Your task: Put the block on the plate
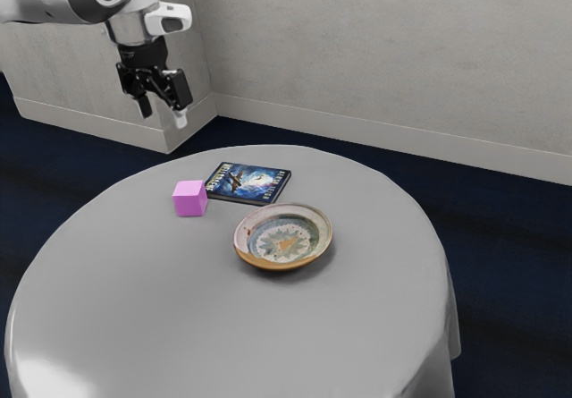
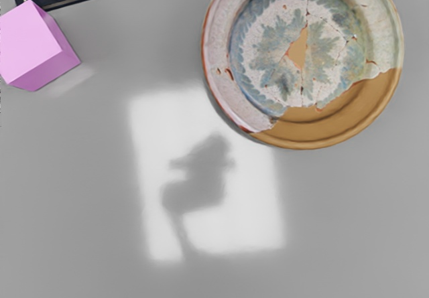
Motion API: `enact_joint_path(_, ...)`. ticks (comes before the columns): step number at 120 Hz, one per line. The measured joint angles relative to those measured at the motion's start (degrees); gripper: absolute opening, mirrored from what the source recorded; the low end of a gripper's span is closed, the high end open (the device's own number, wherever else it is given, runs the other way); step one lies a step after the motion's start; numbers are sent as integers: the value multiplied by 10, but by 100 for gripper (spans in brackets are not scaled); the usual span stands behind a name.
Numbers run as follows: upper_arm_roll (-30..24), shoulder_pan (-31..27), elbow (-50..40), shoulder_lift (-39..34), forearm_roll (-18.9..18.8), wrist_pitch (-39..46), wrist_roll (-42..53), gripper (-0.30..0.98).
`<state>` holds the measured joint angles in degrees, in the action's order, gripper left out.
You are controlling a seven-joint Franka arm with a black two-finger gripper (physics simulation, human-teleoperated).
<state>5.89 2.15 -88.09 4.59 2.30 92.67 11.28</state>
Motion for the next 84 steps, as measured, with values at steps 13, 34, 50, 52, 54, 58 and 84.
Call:
enact_joint_path(13, 0, 0, 0, 1, -1, 4, -1, 69)
enact_joint_path(34, 1, 0, 0, 3, -1, 7, -3, 69)
enact_joint_path(50, 14, 2, 30, 43, 1, 8, -7, 69)
enact_joint_path(52, 16, 0, 36, 51, 2, 8, -9, 69)
enact_joint_path(54, 19, 0, 44, 60, 2, 8, -11, 69)
enact_joint_path(58, 28, 0, 61, 79, 7, 8, -16, 69)
enact_joint_path(84, 108, -3, 208, 241, 50, 7, -51, 69)
